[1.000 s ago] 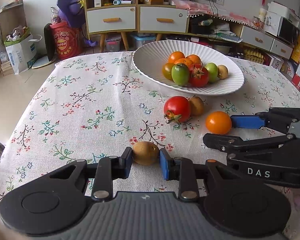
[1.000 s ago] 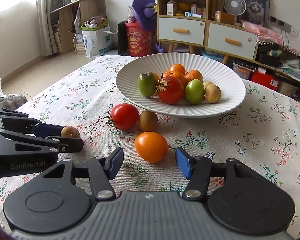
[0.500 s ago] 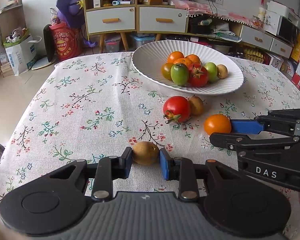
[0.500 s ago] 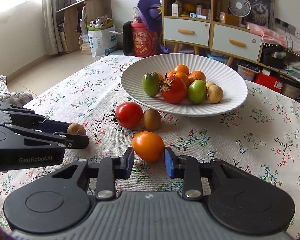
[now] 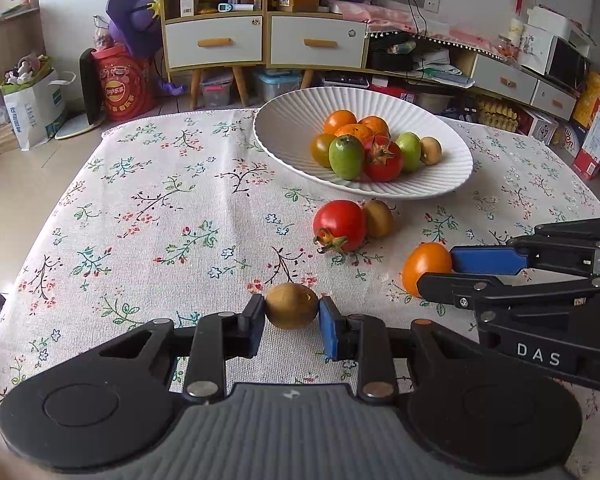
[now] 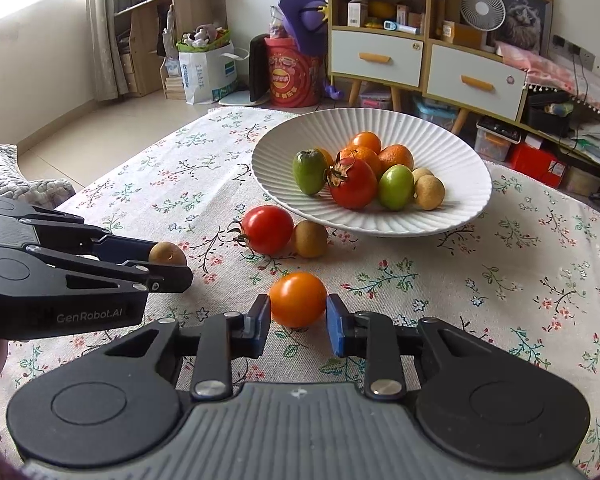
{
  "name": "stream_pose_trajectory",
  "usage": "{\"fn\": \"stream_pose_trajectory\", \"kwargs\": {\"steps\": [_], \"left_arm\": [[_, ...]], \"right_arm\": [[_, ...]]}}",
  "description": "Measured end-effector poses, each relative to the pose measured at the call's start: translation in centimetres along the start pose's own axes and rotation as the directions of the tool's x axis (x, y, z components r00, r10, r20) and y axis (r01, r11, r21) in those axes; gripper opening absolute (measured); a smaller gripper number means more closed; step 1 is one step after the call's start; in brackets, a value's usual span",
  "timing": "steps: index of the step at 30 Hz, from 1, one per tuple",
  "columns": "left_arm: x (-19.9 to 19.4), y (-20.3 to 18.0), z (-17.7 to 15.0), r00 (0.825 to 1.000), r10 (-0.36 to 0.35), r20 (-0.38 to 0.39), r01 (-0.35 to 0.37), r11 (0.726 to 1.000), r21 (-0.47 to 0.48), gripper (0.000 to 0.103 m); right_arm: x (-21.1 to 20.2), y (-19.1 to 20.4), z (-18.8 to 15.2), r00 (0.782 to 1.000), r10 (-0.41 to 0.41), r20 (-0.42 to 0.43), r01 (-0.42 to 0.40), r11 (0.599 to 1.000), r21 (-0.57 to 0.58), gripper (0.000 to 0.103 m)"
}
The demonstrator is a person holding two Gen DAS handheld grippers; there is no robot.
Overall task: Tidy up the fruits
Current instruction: 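Carry the brown fruit with the left tool over the bowl while the right tool carries the orange tomato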
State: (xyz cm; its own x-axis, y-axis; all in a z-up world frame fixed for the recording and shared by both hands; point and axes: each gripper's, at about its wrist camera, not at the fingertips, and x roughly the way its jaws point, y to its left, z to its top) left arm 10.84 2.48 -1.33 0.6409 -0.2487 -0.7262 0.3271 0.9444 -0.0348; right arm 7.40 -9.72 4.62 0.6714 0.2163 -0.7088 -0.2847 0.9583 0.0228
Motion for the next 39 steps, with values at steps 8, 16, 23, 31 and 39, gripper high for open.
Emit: {"fn": "stream_pose_trajectory", "kwargs": {"steps": [8,16,23,31,39], "left_arm": [[-0.3,0.0,0.4,1.000,-0.021,0.002,0.021,1.000,-0.007,0.026],[0.4,-0.2,0.0,1.000,-0.012,-0.024,0.012,1.000,-0.001,0.026],[0.7,-0.3,-0.2,0.999,-0.004,-0.033,0.004,1.000,0.002,0.026],[0.7,-0.5,-0.3,1.000,0.002,-0.031,-0.002,1.000,0.010,0.026],[0.9,-0.6,-0.2,1.000,0.004,-0.030,-0.004,1.000,0.012,0.026]], "right_arm": [[-0.6,0.0,0.6,0.999,0.026,-0.029,-0.026,1.000,0.011,0.016],[0.5,0.0,-0.2,0.999,0.036,-0.021,-0.036,0.999,0.010,0.037],[1.3,0.0,-0.5,0.999,0.049,-0.001,-0.049,0.999,0.021,0.037],[1.2,-0.1,-0.7,0.999,0.049,0.009,-0.050,0.998,0.038,0.037],[1.6,-0.2,-0.8,0.999,0.043,0.031,-0.045,0.998,0.047,0.031]]}}
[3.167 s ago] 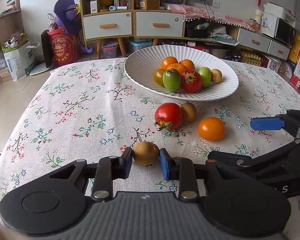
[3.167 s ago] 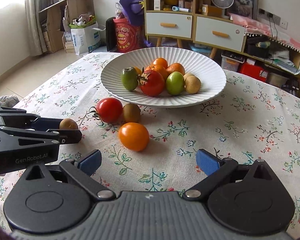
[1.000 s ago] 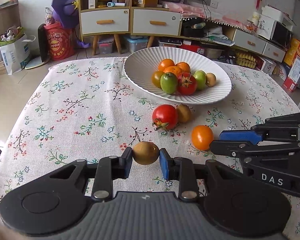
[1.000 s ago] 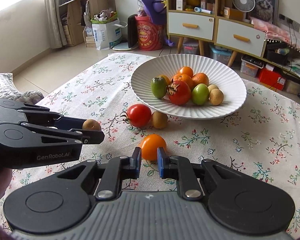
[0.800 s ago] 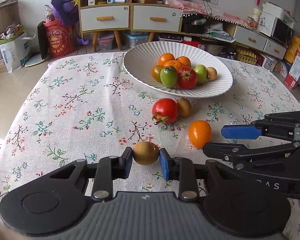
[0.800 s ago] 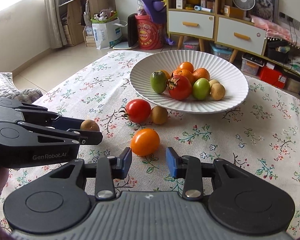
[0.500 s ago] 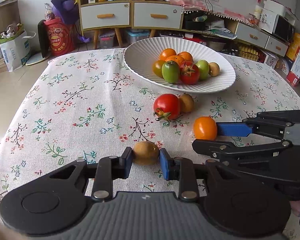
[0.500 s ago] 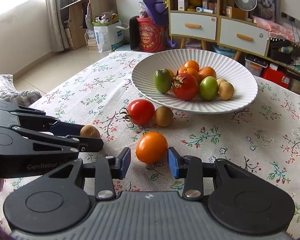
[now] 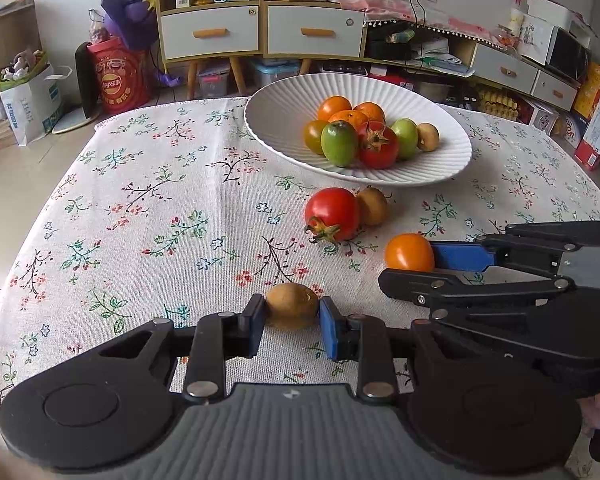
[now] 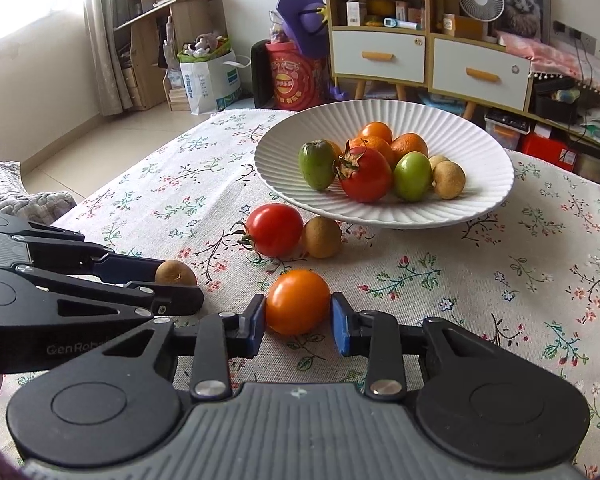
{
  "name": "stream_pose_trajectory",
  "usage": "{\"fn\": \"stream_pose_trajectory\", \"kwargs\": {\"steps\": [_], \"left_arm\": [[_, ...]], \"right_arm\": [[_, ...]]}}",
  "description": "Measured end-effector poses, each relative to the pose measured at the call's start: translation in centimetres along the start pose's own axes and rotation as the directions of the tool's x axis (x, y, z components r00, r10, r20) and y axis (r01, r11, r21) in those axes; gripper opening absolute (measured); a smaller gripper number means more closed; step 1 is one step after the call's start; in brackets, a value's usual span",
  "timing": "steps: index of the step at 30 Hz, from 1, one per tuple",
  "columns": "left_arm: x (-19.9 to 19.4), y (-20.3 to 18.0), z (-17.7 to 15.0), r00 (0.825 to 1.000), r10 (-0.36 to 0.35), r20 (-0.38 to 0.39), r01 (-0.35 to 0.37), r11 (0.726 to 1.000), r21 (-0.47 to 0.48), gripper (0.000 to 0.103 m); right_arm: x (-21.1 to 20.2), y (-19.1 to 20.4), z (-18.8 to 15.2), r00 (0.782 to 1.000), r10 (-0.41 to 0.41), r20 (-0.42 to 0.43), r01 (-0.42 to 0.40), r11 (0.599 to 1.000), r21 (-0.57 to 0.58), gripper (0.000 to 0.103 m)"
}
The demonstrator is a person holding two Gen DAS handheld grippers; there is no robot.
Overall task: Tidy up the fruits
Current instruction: 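Carry the brown fruit with the left tool over the bowl while the right tool carries the orange tomato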
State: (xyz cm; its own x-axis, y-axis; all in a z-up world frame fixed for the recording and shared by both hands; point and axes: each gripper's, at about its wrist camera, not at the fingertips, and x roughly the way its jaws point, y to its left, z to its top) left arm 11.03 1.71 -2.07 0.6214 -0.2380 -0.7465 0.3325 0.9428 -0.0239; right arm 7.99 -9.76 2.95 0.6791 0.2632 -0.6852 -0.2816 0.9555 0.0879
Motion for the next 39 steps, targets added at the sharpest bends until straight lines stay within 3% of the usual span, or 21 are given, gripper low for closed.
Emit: {"fn": "stream_pose_trajectory", "kwargs": {"steps": [7,22,33,39], "left_arm": [[-0.6,0.1,0.4,1.000,-0.010,0.019,0.010,1.000,-0.009,0.026],[-1.8,-0.1,4.2,0.995,-0.022,0.093,0.028,0.998,-0.062,0.026],[1.6,0.4,8.9,0.988,-0.085,0.133,0.096,0.992,-0.081,0.026],[4.0,0.3,10.4,0.989,-0.078,0.129,0.088,0.993,-0.073,0.026]], "right_arm": [[-0.7,-0.1,0.5,1.000,0.010,-0.003,-0.010,1.000,0.013,0.030],[-3.2,-2.5,4.1,0.995,-0.015,0.102,0.010,0.999,0.049,0.030],[-0.9,-6.4,6.7,0.988,-0.053,0.147,0.038,0.994,0.102,0.030],[0.5,-7.9,6.7,0.986,-0.069,0.153,0.052,0.992,0.112,0.030]]}}
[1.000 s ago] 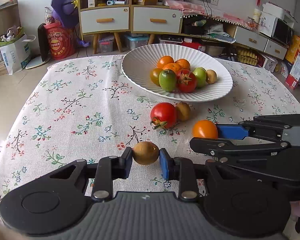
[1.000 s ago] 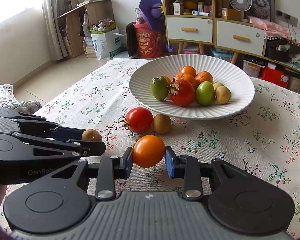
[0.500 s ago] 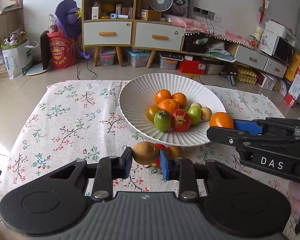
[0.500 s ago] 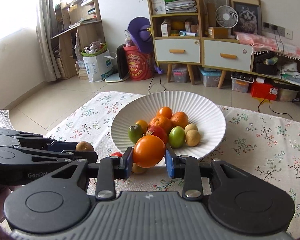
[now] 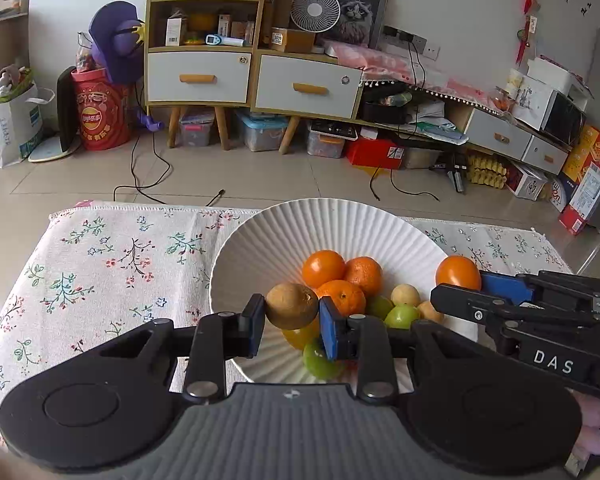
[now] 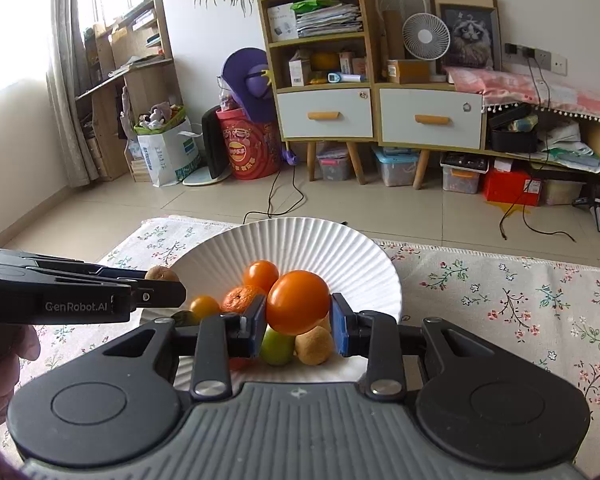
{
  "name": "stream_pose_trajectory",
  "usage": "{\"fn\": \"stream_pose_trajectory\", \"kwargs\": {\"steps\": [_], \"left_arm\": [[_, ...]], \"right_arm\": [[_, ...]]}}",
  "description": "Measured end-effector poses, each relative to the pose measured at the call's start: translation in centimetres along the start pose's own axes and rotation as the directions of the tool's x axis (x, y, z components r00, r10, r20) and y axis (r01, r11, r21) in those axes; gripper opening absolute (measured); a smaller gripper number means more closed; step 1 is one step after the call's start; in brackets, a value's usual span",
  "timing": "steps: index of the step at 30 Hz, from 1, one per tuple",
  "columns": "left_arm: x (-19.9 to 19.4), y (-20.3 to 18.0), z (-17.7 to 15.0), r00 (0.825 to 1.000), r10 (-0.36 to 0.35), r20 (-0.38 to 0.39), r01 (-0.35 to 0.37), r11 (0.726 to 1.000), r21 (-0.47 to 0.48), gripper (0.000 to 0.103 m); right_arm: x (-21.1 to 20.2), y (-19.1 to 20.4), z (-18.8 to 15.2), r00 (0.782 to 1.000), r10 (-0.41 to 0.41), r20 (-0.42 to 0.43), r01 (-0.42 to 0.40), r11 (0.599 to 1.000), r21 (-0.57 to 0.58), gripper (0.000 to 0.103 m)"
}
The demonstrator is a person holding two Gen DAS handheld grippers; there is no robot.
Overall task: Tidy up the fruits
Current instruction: 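Carry the brown fruit with the left tool over the bowl while the right tool carries the orange tomato, then open the left tool to drop the brown fruit in the bowl while the right tool releases the orange tomato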
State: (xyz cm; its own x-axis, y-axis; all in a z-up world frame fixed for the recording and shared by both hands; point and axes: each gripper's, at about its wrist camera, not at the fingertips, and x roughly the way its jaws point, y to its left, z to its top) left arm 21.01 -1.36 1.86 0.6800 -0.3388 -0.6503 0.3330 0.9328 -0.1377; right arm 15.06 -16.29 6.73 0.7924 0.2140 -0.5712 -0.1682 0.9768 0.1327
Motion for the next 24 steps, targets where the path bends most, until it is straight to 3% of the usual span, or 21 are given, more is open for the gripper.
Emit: {"fn": "stream_pose_trajectory", "kwargs": {"steps": [10,24], "left_arm": [[3.1,0.7,0.5,1.000,-0.011,-0.025,0.010,0.999,-0.044,0.026],[3.6,0.3,0.8,1.000,-0.030,-0.003,0.029,0.999,-0.027,0.027]], "right_arm": [[1.4,-0.9,-0.3,1.000,-0.023,-0.010,0.022,1.000,-0.006,0.030],[1.5,-1.5,-0.4,1.000,-0.017,-0.009,0.017,1.000,0.018,0.033]]}}
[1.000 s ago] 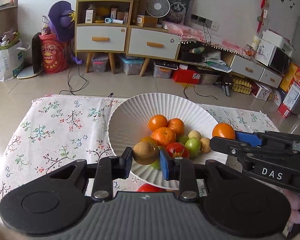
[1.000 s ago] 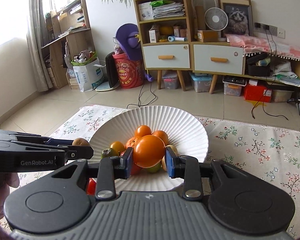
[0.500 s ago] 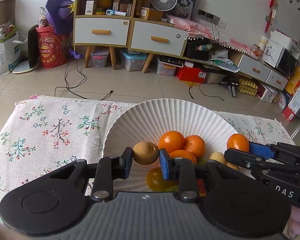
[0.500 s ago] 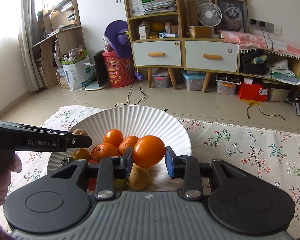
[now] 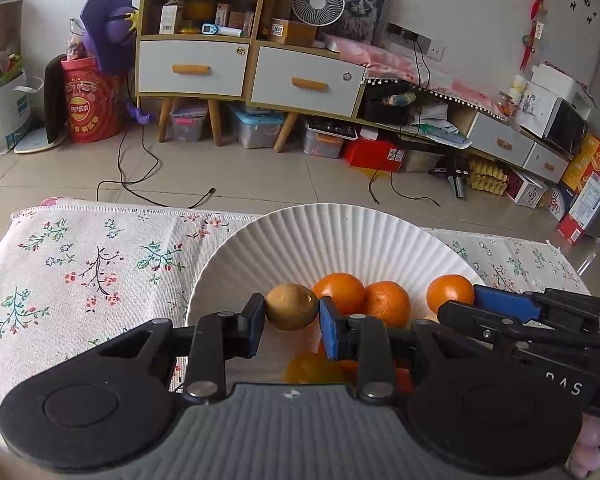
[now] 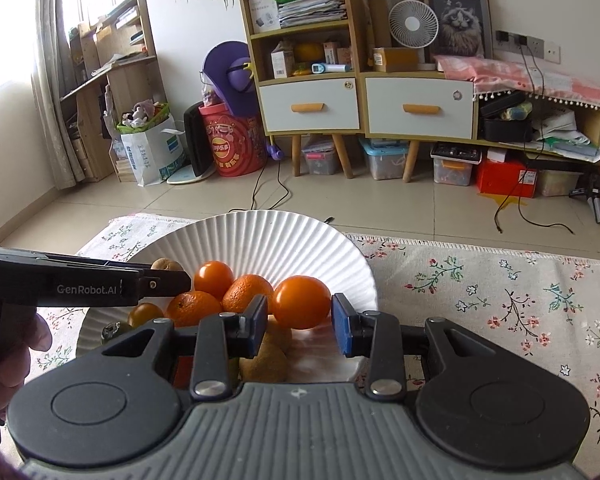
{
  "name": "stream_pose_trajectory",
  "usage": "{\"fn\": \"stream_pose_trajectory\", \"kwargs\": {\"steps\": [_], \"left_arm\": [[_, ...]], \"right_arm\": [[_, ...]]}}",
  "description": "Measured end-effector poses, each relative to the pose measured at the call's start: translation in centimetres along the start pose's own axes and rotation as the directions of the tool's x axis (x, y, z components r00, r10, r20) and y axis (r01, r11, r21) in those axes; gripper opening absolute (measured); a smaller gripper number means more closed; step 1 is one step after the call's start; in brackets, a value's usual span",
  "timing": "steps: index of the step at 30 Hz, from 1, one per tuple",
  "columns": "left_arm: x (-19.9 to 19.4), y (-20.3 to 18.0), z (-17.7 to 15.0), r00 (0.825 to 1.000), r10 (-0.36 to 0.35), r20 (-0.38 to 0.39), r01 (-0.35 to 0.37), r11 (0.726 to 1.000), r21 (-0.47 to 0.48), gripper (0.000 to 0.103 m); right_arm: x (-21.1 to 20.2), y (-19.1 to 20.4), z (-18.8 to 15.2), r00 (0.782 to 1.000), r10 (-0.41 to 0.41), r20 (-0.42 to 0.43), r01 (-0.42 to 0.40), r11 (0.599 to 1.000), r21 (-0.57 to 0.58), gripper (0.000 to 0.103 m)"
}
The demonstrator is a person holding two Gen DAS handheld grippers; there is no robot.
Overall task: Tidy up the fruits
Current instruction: 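Open the left tool to drop the brown fruit in the bowl while the right tool releases the orange tomato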
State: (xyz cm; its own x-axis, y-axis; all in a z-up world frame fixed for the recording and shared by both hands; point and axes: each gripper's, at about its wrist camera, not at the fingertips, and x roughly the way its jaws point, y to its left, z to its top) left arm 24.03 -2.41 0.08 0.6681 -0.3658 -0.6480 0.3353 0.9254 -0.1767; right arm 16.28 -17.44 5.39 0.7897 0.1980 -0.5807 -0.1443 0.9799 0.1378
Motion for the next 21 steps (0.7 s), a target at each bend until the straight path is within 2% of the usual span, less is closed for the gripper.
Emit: {"fn": "stream_pose_trajectory", "kwargs": {"steps": [6,14,21], "left_arm": [[-0.6,-0.4,0.1,0.999,0.049,-0.008,-0.049,0.998,0.040,0.038],[-3.1,-0.4,-0.3,0.998,0.067,-0.019,-0.066,0.997,0.050,0.055],[-5.4,-0.4,-1.1,0.997,0.077,-0.024,-0.076,0.996,0.046,0.075]], "right_arm": [[-0.7,0.4,0.1,1.000,-0.019,-0.001,0.019,1.000,-0.001,0.048],[-2.3,0.9,0.3,0.999,-0.051,-0.010,0.051,0.999,0.011,0.057],[-4.1,2.1,0.3,0.998,-0.067,-0.019,0.067,0.998,-0.003,0.068]]}}
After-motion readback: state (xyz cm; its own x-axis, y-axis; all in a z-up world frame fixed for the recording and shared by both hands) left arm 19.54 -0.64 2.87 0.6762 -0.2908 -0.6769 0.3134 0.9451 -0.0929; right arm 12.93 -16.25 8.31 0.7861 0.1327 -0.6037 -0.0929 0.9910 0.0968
